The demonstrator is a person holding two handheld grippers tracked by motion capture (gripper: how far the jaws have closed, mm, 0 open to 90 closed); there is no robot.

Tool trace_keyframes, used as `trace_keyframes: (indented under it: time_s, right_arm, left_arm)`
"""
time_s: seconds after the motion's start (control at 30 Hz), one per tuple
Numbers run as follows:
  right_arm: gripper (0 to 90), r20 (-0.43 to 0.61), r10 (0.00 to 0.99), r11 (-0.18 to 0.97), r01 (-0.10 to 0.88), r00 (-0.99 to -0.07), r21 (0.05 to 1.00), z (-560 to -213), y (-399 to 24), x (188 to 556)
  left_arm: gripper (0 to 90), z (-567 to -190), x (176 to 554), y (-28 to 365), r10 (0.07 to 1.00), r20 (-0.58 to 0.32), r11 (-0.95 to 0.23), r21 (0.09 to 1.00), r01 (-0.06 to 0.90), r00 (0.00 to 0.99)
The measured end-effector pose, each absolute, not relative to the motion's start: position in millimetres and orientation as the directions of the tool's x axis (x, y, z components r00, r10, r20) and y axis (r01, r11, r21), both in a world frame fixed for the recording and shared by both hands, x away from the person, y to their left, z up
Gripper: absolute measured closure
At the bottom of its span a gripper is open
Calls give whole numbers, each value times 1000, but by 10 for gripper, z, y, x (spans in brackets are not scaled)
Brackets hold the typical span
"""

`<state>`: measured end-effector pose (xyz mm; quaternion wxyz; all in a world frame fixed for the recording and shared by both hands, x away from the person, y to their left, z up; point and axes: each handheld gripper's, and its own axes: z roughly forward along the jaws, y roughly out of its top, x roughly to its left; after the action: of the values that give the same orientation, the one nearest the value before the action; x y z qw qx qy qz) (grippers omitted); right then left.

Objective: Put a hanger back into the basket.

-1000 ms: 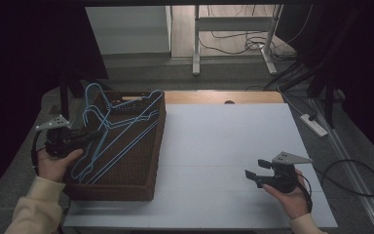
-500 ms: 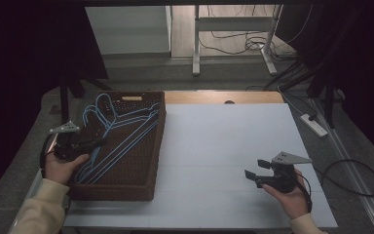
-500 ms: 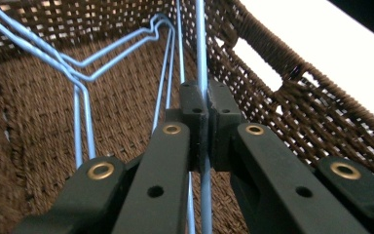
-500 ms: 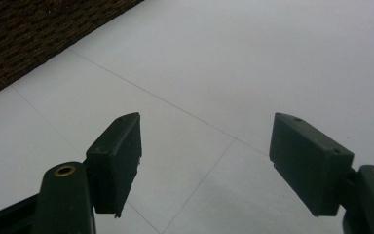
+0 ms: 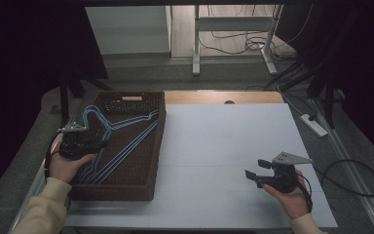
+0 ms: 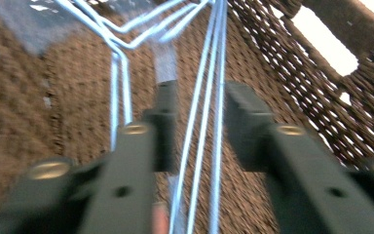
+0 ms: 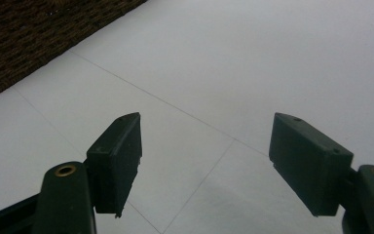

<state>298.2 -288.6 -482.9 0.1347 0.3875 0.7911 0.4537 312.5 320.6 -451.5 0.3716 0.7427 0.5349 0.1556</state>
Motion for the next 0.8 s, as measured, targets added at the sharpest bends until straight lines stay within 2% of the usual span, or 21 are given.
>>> trace_keyframes:
  time_s: [0.03, 0.1, 0.13, 0.17, 0.33, 0.8]
  right_arm:
    - [282, 139, 735, 288, 491, -663, 822, -4829, -2886, 2982]
    - [283, 138, 735, 288, 490, -664, 823, -4828, -2887, 2980]
    - [283, 138, 735, 288, 490, -664, 823, -4827, -2887, 2980]
    - [283, 137, 735, 289, 490, -664, 823, -4827, -2887, 2980]
    - [283, 138, 736, 287, 490, -663, 823, -4826, -2885, 2980]
    - [281, 142, 737, 278, 487, -661, 828, -4795, -2918, 2994]
  left_arm:
    - [495, -4515, 3125, 3206, 910, -166, -152, 718, 679, 379]
    - [464, -4491, 3109, 3191, 914, -149, -157, 727, 668, 377]
    - [402, -4480, 3103, 3185, 913, -145, -161, 729, 665, 381]
    - [377, -4467, 3095, 3173, 909, -146, -165, 734, 659, 390]
    - [312, -4317, 2984, 3044, 875, -152, -181, 776, 604, 459]
    - [279, -4134, 2562, 2582, 791, -156, -195, 852, 486, 591]
